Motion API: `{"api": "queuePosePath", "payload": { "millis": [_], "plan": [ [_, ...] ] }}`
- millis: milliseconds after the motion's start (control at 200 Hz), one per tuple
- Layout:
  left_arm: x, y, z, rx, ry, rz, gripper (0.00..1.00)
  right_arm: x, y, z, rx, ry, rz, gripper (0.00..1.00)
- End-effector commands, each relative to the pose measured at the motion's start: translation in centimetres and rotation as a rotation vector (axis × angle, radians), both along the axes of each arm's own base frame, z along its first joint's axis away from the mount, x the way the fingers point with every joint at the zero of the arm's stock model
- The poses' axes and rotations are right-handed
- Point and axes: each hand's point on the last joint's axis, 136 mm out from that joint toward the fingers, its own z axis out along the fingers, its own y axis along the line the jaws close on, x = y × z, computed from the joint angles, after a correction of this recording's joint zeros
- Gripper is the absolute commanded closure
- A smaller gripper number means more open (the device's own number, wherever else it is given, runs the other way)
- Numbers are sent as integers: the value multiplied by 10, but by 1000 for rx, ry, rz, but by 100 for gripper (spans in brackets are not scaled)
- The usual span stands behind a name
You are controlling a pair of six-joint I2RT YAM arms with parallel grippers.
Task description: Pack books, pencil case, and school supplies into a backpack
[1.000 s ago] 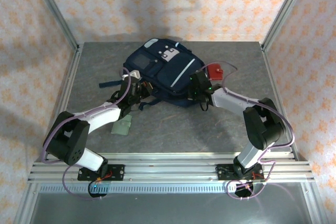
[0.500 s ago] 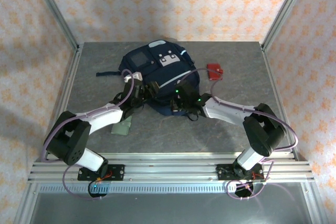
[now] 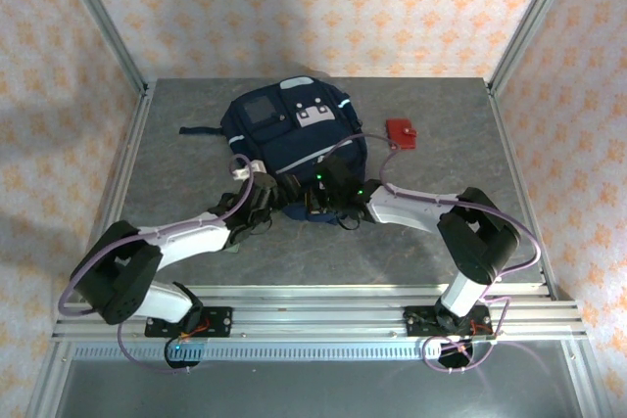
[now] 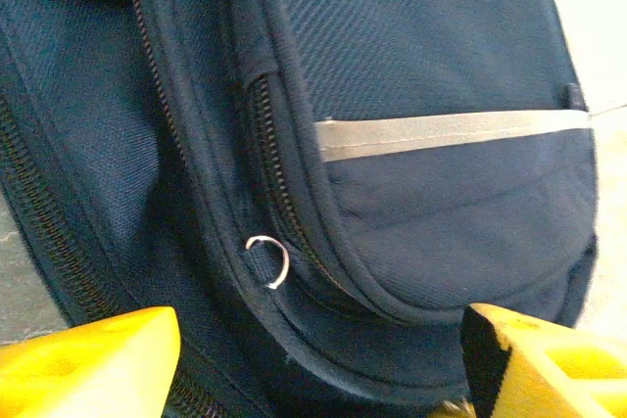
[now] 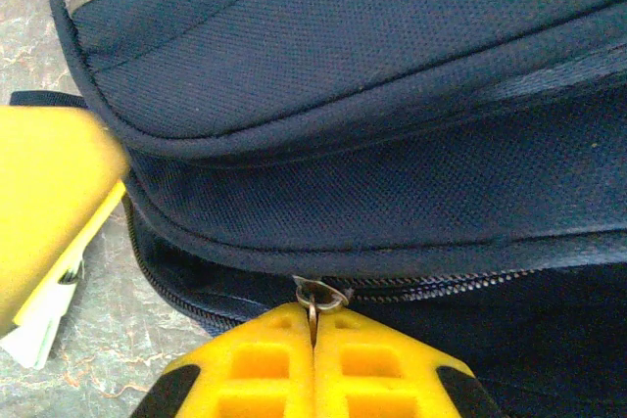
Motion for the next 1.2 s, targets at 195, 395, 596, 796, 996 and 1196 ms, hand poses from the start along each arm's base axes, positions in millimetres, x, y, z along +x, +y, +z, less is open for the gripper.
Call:
{"api": "queuePosePath", "payload": {
  "millis": [195,395,596,796,996,1196],
  "plan": [
    [45,-9,13,42,-94,77,32,-3,21,14,62,-27,49,100],
    [60,-16,9,61,-76,27,100,-2,16,11,11,-43,52,100],
    [57,1,14,84,-81,36,100,14,-24,7,-107,-37,-38,100],
    [54,22,14,93,-71,48,100,43,-117,-17,-314,21,-246,100],
    [59,21,17,113,-77,25,100,64,-149,-2,-315,-36,-344,100],
    [80,20,32,160,-109,2,100,34,-111,0,-274,-27,-220,100]
  ]
}}
